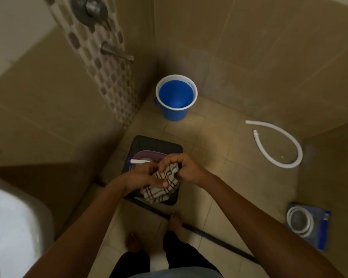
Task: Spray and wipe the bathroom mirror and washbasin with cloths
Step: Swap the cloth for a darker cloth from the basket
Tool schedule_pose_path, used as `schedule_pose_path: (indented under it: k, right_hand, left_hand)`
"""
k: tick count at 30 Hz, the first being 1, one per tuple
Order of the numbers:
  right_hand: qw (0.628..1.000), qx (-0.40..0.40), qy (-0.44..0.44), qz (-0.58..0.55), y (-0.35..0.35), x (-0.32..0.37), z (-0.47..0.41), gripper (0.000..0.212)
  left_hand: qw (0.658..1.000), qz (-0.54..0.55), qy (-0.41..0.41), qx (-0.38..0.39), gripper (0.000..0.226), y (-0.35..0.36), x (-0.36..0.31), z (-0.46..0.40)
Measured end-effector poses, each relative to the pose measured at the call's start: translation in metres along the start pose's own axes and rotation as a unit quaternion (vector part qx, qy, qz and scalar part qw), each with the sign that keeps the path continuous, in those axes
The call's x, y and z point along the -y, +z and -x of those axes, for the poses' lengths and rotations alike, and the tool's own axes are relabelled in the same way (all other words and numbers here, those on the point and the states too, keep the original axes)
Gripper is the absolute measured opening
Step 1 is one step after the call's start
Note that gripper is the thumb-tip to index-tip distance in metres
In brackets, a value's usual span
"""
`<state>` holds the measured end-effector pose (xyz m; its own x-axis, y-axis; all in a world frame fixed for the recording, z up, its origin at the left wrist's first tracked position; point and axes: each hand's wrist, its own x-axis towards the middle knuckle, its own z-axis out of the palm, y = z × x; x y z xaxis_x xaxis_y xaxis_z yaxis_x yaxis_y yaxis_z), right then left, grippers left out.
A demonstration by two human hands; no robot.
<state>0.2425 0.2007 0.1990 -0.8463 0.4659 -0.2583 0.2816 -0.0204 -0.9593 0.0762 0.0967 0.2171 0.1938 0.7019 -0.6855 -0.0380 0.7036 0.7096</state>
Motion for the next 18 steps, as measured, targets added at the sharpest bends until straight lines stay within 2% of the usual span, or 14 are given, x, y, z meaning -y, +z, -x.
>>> schedule_pose_path:
  k: [3,4,6,8,10,14,16,18]
  right_hand:
    - [0.989,-0.029,0.106,-0.099,-0.009,-0.008,-0.003,0.047]
    - [0.975,-0.045,0.15,-0.16,-0.01,-0.014,-0.004,0.044]
    - [0.936,-0.13,0.235,-0.229,-0.007,-0.032,-0.007,0.031]
    - [0.903,-0.228,0.296,-0.211,0.0,-0.057,-0.014,0.017]
    - [0.888,-0.263,0.335,-0.172,0.011,-0.081,-0.023,0.012]
    - [0.893,-0.249,0.372,-0.041,0.035,-0.123,-0.051,0.01]
    - [0.895,-0.213,0.391,0.007,0.047,-0.142,-0.068,0.007]
    - [0.893,-0.179,0.412,0.022,0.056,-0.158,-0.083,0.017]
  left_hand:
    - [0.999,-0.013,-0.001,-0.038,0.04,-0.001,0.002,-0.01]
    - [0.998,-0.01,0.003,-0.054,0.038,-0.002,0.008,-0.013]
    - [0.996,0.012,0.006,-0.086,0.037,0.0,0.025,-0.02]
    - [0.989,0.059,0.004,-0.132,0.033,0.003,0.046,-0.027]
    - [0.979,0.09,0.001,-0.184,0.029,0.005,0.064,-0.034]
    - [0.965,0.103,0.001,-0.24,0.032,0.002,0.101,-0.057]
    - [0.962,0.109,-0.002,-0.25,0.033,-0.004,0.117,-0.069]
    - [0.959,0.118,-0.003,-0.259,0.032,-0.01,0.127,-0.078]
